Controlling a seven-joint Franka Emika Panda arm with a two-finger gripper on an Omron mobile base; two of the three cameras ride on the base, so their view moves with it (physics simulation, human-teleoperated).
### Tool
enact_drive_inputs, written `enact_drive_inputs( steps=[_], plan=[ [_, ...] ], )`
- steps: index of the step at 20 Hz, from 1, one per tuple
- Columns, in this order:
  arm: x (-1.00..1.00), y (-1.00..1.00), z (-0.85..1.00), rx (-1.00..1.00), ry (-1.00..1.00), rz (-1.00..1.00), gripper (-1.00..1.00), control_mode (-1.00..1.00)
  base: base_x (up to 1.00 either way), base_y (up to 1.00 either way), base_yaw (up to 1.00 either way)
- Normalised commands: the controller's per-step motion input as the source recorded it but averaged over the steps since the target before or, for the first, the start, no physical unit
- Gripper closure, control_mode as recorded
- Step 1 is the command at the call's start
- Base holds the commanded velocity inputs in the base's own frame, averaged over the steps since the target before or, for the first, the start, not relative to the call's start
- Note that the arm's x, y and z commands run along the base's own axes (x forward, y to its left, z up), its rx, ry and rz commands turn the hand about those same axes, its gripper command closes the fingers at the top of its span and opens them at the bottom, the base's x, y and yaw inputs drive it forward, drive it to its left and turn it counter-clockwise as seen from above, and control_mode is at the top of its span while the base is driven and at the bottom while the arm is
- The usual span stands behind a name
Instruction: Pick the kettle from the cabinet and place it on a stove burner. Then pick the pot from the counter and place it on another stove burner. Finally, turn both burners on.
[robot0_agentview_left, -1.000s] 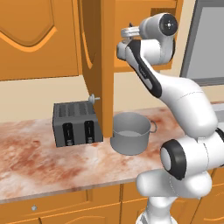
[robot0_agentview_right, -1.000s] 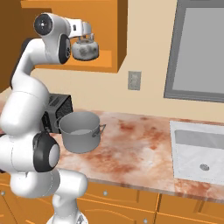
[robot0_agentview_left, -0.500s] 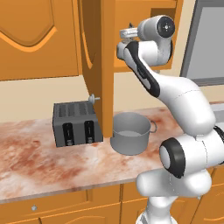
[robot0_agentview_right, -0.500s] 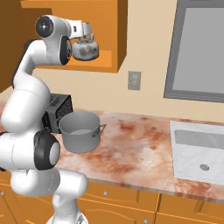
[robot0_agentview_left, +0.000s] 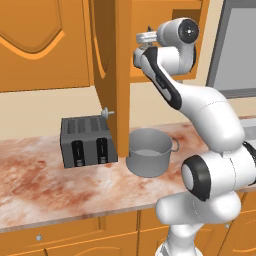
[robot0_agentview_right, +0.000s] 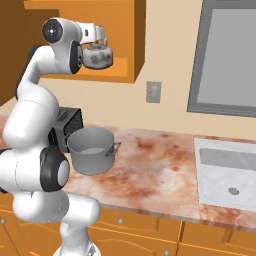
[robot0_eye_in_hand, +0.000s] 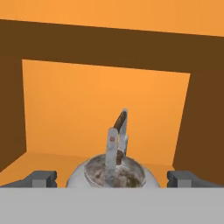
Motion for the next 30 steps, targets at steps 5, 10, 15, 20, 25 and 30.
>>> enact_drive_inputs(
  steps=[5,10,15,20,25,30],
  plan=[
    [0.07,0.0,-0.02,0.0,0.0,0.0,-1.0,-1.0,0.0,0.0,0.0],
    [0.03,0.0,-0.04,0.0,0.0,0.0,-1.0,-1.0,0.0,0.0,0.0],
    [0.02,0.0,-0.05,0.0,0.0,0.0,-1.0,-1.0,0.0,0.0,0.0],
    [0.06,0.0,0.0,0.0,0.0,0.0,-1.0,-1.0,0.0,0.0,0.0],
    [0.08,0.0,0.0,0.0,0.0,0.0,-1.0,-1.0,0.0,0.0,0.0],
    [0.06,0.0,0.0,0.0,0.0,0.0,-1.0,-1.0,0.0,0.0,0.0]
  ],
)
